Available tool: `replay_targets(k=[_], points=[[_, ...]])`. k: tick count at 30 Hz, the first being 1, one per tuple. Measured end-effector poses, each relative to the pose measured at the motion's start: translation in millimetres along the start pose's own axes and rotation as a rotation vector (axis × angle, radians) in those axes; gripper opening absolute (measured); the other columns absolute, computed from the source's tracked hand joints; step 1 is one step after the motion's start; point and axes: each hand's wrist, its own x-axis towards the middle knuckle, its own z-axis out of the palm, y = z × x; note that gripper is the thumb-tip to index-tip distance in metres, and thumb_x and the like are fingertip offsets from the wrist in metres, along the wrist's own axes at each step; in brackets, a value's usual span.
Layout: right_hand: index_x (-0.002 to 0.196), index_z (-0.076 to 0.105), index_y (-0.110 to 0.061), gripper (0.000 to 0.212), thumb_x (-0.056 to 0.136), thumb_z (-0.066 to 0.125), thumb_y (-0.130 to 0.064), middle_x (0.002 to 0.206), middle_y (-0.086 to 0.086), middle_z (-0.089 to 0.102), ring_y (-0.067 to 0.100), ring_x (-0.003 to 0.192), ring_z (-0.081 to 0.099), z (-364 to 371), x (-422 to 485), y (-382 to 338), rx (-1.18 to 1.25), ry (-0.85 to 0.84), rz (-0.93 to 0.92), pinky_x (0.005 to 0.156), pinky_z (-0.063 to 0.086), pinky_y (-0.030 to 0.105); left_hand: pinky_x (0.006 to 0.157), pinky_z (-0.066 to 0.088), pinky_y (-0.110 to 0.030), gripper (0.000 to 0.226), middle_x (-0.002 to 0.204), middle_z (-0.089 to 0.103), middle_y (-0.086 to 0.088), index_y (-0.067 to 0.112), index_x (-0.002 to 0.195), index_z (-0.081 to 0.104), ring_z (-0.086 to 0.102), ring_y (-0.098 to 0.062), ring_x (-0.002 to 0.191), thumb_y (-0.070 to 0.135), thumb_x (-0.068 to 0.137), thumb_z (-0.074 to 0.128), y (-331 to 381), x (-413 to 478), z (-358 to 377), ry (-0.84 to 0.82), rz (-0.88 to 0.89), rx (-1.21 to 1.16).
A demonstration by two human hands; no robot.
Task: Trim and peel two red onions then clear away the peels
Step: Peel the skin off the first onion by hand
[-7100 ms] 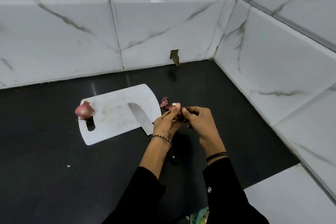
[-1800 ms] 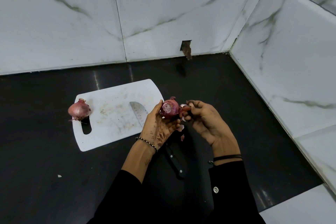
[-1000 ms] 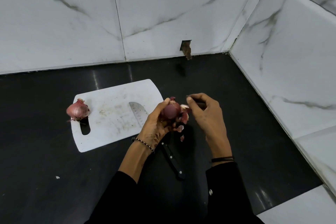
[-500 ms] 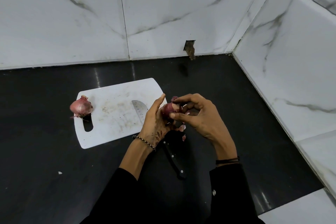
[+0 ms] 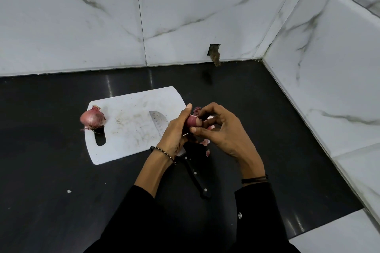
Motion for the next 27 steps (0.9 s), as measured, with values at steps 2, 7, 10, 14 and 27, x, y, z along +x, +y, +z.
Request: replay_targets(k=[2,7,10,14,27], points=[[0.098,0.062,-0.027,0.032,0.077,0.086,-0.027,0.107,-0.003,0.063,0.015,0.090,0.067,2,-1,1,-0.004,-0.023,0.015,0.077,0.061,0.042,0.067,0.055,-0.028,0.056,0.068,0.070,-0.003,0.016,0.060,0.070,0.069,-0.016,0.072,0.050,0.099,0.048,0,0,-1,0.009,-0.004,0.035],[0.095,0.060,-0.024,0.028,0.080,0.084,-0.027,0.108,0.000,0.061,0.020,0.092,0.068,4,-2,2,0.002,-0.062,0.055,0.069,0.062,0.050,0.047,0.048,-0.016,0.053,0.054,0.064,0.003,0.018,0.060,0.064,0.063,-0.006,0.050,0.050,0.099,0.047,1,-2,3,0.042,-0.013,0.101],[0.089,0.061,-0.024,0.022,0.083,0.082,-0.027,0.107,-0.001,0.059,0.017,0.093,0.068,5,-4,2,-0.022,-0.059,0.063,0.074,0.062,0.046,0.053,0.050,-0.020,0.062,0.056,0.065,0.001,0.019,0.051,0.066,0.064,-0.010,0.053,0.057,0.097,0.047,0,-2,2,0.047,-0.024,0.151],[0.083,0.061,-0.025,0.020,0.084,0.080,-0.026,0.105,0.001,0.061,0.017,0.093,0.069,6,-6,1,-0.024,-0.050,0.069,0.078,0.062,0.040,0.059,0.053,-0.026,0.063,0.062,0.068,-0.002,0.020,0.053,0.070,0.067,-0.014,0.059,0.059,0.096,0.046,-4,0,-1,0.056,-0.045,0.133],[0.099,0.062,-0.014,0.016,0.093,0.071,-0.026,0.092,0.001,0.074,0.009,0.076,0.074,3,-12,-9,0.079,0.107,0.173,0.065,0.056,0.017,0.056,0.058,-0.027,0.057,0.097,0.074,-0.018,-0.002,0.110,0.070,0.070,-0.031,0.082,0.050,0.098,0.051,-6,1,-2,0.176,-0.064,-0.032]])
